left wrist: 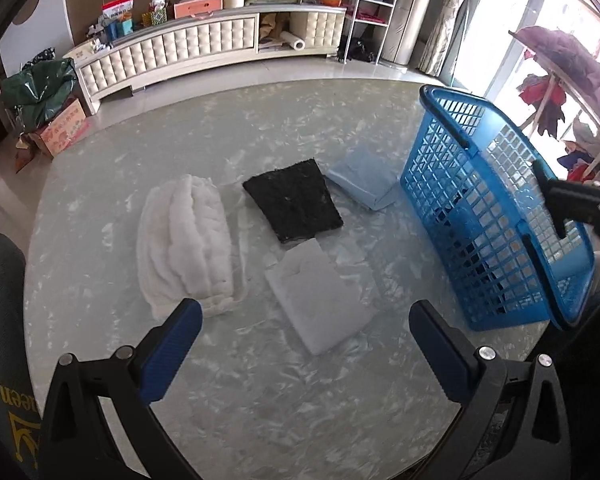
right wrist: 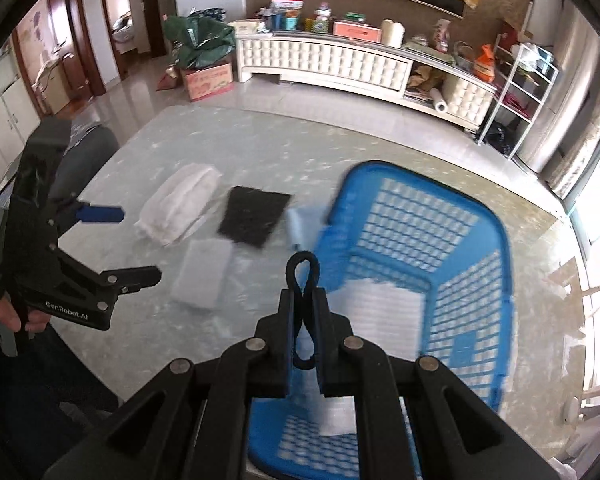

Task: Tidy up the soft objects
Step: 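Drop the black ring into the basket with the right tool while the left tool grasps the white foam pad, then carry the white foam pad into the blue basket and open the left tool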

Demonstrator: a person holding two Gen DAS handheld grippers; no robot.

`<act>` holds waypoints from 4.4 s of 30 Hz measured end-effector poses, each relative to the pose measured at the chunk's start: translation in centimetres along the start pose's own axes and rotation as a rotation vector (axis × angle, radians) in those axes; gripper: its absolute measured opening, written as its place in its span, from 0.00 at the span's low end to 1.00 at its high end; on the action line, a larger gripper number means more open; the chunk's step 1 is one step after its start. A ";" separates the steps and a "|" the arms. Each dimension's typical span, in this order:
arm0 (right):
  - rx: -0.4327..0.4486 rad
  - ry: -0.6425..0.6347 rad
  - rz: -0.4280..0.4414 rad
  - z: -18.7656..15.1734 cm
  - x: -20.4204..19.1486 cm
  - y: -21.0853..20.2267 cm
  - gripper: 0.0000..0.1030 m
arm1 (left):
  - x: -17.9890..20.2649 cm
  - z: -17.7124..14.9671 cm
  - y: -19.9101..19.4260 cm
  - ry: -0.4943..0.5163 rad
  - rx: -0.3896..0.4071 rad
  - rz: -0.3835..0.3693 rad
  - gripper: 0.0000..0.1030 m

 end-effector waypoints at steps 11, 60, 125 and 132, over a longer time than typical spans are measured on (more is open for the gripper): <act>-0.073 0.067 -0.012 0.1 5.6 3.6 0.08 | 1.1 0.6 4.7 -0.031 -0.097 0.052 1.00; -0.187 0.128 -0.029 0.6 11.0 7.8 0.14 | -0.6 -0.6 10.9 -0.095 -0.219 0.130 0.53; -0.038 0.244 0.023 -5.7 16.1 0.5 1.00 | 20.9 10.8 5.0 0.304 -0.047 -0.051 0.54; -0.042 0.270 0.026 -5.6 16.5 0.0 1.00 | 21.9 11.3 8.6 0.324 -0.108 -0.076 0.54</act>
Point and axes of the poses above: each gripper's, at about its wrist camera, not at the fingertips, and y roughly the way its jaws point, x to its right, z to its top, the point moved 6 cm from there along y, roughly the way its jaws point, and after that the axes turned 4 degrees about -z, right-handed, at the moved point
